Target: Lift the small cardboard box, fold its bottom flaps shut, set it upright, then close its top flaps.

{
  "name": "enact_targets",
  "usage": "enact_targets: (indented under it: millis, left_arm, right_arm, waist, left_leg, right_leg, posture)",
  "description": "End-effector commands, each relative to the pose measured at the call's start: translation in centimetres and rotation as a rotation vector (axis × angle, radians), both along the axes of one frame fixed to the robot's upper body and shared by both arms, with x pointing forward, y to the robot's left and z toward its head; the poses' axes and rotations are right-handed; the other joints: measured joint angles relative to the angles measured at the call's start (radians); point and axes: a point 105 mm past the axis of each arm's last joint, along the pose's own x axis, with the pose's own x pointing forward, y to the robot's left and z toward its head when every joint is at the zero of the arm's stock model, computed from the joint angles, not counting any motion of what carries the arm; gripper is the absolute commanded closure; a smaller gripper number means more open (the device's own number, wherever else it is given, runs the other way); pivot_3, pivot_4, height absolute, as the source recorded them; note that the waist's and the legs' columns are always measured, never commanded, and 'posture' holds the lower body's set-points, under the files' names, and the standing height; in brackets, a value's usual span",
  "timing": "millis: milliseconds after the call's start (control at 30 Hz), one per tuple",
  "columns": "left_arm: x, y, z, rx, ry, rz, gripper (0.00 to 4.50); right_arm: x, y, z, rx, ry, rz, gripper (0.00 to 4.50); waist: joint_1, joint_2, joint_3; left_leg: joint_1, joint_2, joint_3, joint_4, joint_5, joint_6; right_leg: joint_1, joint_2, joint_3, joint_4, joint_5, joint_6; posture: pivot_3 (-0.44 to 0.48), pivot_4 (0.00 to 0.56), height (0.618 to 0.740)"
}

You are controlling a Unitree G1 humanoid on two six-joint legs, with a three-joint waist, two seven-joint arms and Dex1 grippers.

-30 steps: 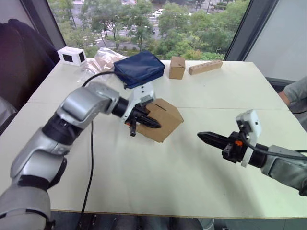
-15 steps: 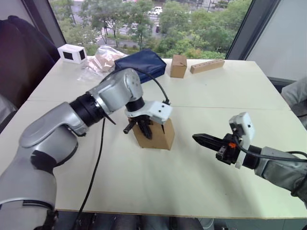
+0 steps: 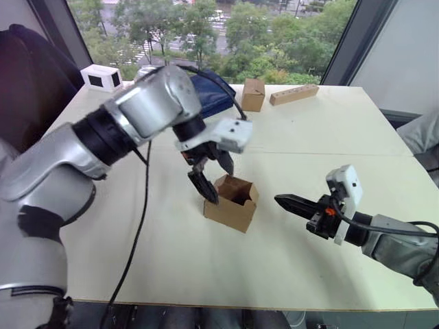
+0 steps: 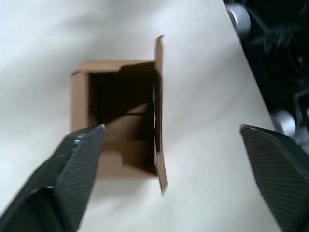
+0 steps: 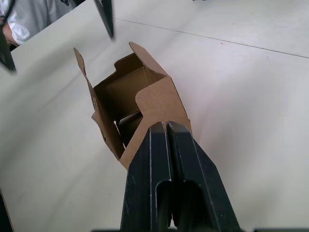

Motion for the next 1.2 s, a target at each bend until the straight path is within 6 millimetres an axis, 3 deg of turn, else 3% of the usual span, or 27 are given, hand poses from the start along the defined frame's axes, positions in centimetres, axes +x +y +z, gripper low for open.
enact_targets:
  millis: [33,100,200,333,367,400,600,767,933,1200]
  left_arm:
    - [0.8,1.0,1.7,-0.151,0.023,0.071,0.28]
    - [1.3,1.6,2.0,-0.236,0.059,0.127,0.71]
    - [1.8,3.2,1.3,-0.365,0.105,0.189,2.11]
    - [2.7,4.5,-0.9,-0.475,0.136,0.311,3.75]
    - [3.2,5.0,-2.5,-0.482,0.123,0.349,4.23]
    - [3.4,5.3,-3.6,-0.487,0.112,0.374,4.41]
    - [5.1,6.3,-8.9,-0.521,0.088,0.576,4.41]
    - [4.3,5.9,-12.1,-0.511,0.096,0.611,4.41]
    - [3.1,5.2,-13.4,-0.502,0.118,0.603,4.41]
    - [1.5,4.7,-13.5,-0.489,0.186,0.577,4.41]
  right_arm:
    - [0.7,-0.5,1.4,-0.007,-0.088,-0.034,4.50]
    - [0.8,-0.5,1.6,-0.010,-0.111,-0.032,4.50]
    - [1.1,-0.8,1.4,-0.047,-0.120,-0.039,4.50]
    - [1.2,-0.8,0.8,-0.101,-0.108,-0.025,4.50]
    - [1.3,-0.7,0.2,-0.127,-0.091,-0.019,4.50]
    - [1.3,-0.7,-0.2,-0.146,-0.079,-0.014,4.50]
    - [1.9,0.2,-2.9,-0.231,-0.021,0.029,4.50]
    - [1.6,1.3,-4.4,-0.240,0.018,0.105,4.50]
    - [1.8,2.5,-4.7,-0.234,0.021,0.150,4.50]
    - [2.3,4.1,-4.8,-0.215,0.021,0.201,4.50]
  waist:
    - [0.001,0.000,0.000]
    - [0.001,0.000,0.000]
    - [0.000,0.000,0.000]
    - [-0.001,0.000,0.000]
    - [0.000,0.000,0.000]
    - [0.000,0.000,0.000]
    - [0.002,0.000,0.000]
    - [0.001,0.000,0.000]
    - [0.002,0.000,0.000]
    - [0.000,0.000,-0.001]
  left_leg:
    - [0.000,0.000,0.000,0.000,0.000,0.000]
    - [0.000,0.000,0.000,0.001,0.000,0.000]
    - [0.000,0.000,0.000,0.001,0.000,0.000]
    - [0.001,0.000,0.000,0.001,0.001,-0.001]
    - [0.001,0.000,0.000,0.001,0.001,-0.002]
    - [0.001,0.000,0.000,0.001,0.001,-0.002]
    - [0.001,-0.001,0.000,0.002,0.001,-0.002]
    - [0.002,-0.001,0.000,0.002,0.001,-0.002]
    - [0.002,-0.001,0.000,0.003,0.002,-0.003]
    - [0.002,0.000,0.000,0.003,0.002,-0.003]
  right_leg:
    - [0.000,0.000,0.000,0.000,0.000,0.000]
    - [0.000,0.000,0.000,0.000,0.000,0.000]
    - [0.001,0.000,0.000,0.000,0.000,0.001]
    - [0.000,0.000,0.000,0.002,0.000,0.001]
    - [0.000,0.000,0.000,0.002,0.000,0.001]
    - [0.000,0.000,0.000,0.003,0.000,0.001]
    - [0.001,-0.001,0.001,0.005,0.000,0.001]
    - [-0.001,-0.001,0.001,0.009,0.000,0.001]
    - [-0.001,-0.001,0.002,0.010,0.000,0.001]
    - [-0.001,0.000,0.002,0.011,0.000,0.001]
  posture:
    - [0.000,0.150,0.740]
    - [0.000,0.150,0.740]
    - [0.000,0.150,0.740]
    - [0.000,0.150,0.740]
    - [0.000,0.150,0.740]
    - [0.000,0.150,0.740]
    - [0.000,0.150,0.740]
    - [0.000,0.150,0.740]
    - [0.000,0.150,0.740]
    - [0.000,0.150,0.740]
